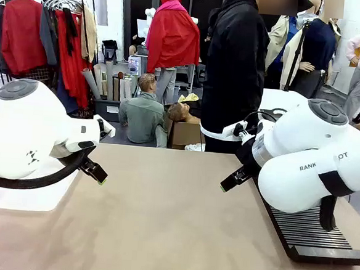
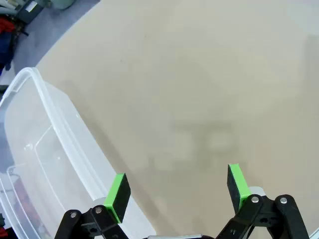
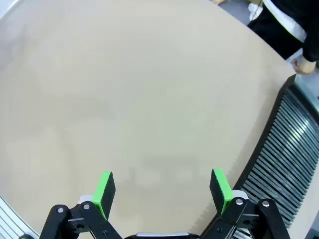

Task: Sort PCBs into racks and boxes based on the side picked up.
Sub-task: Pick up the Blank PCB handed by the Human.

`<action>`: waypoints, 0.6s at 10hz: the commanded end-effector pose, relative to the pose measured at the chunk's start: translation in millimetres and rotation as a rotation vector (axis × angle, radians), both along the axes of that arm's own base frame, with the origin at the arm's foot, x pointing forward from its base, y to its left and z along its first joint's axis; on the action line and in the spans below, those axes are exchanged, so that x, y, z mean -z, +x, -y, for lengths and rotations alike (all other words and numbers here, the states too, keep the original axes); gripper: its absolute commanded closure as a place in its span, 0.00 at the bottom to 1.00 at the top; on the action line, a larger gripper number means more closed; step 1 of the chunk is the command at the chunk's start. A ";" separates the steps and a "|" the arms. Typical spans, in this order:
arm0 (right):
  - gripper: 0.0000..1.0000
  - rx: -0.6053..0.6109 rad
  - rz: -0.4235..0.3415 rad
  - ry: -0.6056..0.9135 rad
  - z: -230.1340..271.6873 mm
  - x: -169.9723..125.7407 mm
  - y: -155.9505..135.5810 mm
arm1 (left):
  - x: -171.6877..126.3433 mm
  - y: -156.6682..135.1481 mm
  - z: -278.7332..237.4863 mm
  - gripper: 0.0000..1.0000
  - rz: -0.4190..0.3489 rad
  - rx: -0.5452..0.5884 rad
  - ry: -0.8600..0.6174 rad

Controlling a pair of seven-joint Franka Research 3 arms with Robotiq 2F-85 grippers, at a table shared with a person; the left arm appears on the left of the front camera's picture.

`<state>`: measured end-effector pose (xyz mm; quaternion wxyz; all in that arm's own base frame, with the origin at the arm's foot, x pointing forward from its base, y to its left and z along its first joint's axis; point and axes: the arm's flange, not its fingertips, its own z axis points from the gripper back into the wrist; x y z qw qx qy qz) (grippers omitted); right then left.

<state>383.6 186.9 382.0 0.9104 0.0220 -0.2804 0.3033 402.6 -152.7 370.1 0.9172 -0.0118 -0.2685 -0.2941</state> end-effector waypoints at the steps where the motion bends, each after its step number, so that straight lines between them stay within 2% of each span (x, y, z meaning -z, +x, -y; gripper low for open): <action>1: 0.00 0.004 0.002 0.001 1.4 -1.1 0.5 | -0.1 0.2 -0.6 0.00 0.000 -0.001 0.000; 6: 0.00 0.004 0.002 0.001 1.4 -1.1 0.5 | -0.1 0.2 -0.6 0.00 0.000 -0.001 0.000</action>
